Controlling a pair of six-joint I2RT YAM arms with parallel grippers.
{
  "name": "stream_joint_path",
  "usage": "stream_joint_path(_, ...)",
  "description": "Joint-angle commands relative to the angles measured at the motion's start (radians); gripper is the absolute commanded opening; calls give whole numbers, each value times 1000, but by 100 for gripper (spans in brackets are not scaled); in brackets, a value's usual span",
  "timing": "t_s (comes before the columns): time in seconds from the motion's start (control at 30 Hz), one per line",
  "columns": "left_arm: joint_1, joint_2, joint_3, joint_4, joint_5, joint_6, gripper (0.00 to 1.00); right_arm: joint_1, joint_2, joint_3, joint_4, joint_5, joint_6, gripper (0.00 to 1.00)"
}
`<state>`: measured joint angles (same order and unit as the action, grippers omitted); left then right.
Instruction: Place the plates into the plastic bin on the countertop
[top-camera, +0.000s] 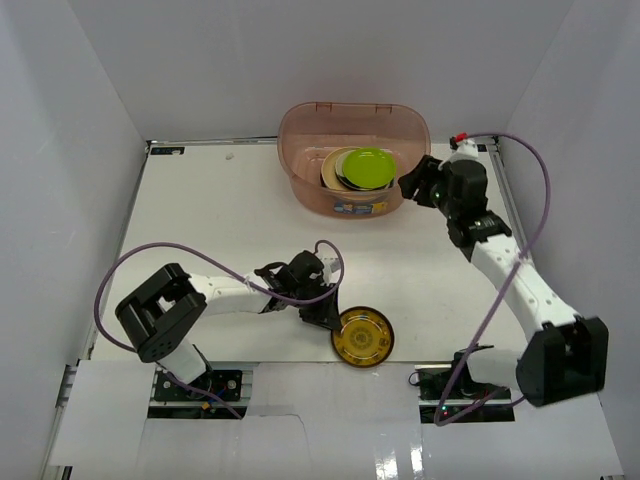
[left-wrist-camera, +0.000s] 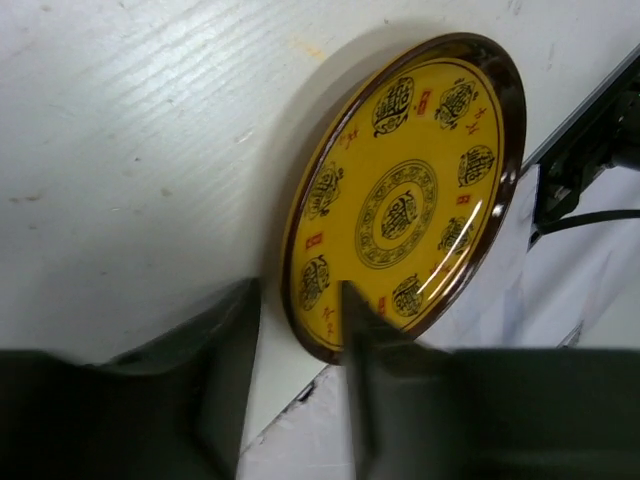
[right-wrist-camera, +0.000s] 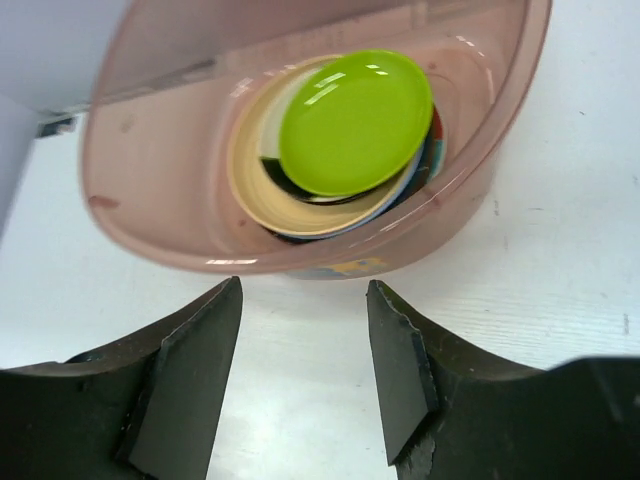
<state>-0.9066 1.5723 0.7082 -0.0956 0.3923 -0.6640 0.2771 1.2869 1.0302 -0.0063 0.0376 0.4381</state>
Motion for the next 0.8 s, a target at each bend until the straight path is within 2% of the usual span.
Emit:
stream_joint_path(0.0, -29, 18, 31, -7, -21, 7, 34, 7, -169, -201, 91, -77, 20, 59)
stream_joint_path(0.07, -32, 29, 43, -10, -33, 0, 20, 7, -246, -289, 85, -94, 40, 59)
stream_joint_path(0.1, -34, 32, 46, -12, -35, -9, 7, 7, -318, -364, 74, -108, 51, 59)
stream_joint_path(0.13, -34, 31, 51, -16, -41, -14, 0, 7, -351, -398, 62, -111, 57, 59)
stream_joint_path(0.33, -15, -61, 154, -84, -53, -31, 0, 8, -691, -562, -165, -52, 86, 57)
stream_joint_path(0.43, 15, -113, 288, -168, -85, -6, 0, 8, -915, -579, -286, 57, 91, 57)
stream_joint_path(0.57, 87, -156, 474, -237, -112, 26, 0, 8, -1008, -584, -354, 136, 90, 53)
stream_joint_path(0.67, 175, -82, 684, -318, -107, 56, 0, 8, -1003, -599, -359, 92, 97, 40)
stream_joint_path(0.7, 214, -13, 745, -338, -106, 67, 0, 10, -999, -607, -356, 76, 99, 19)
stream_joint_path(0.73, 230, 27, 877, -372, -121, 82, 0, 8, -991, -613, -348, 59, 102, 9)
stream_joint_path(0.77, 241, 67, 943, -387, -147, 110, 0, 8, -988, -625, -345, 36, 108, 8)
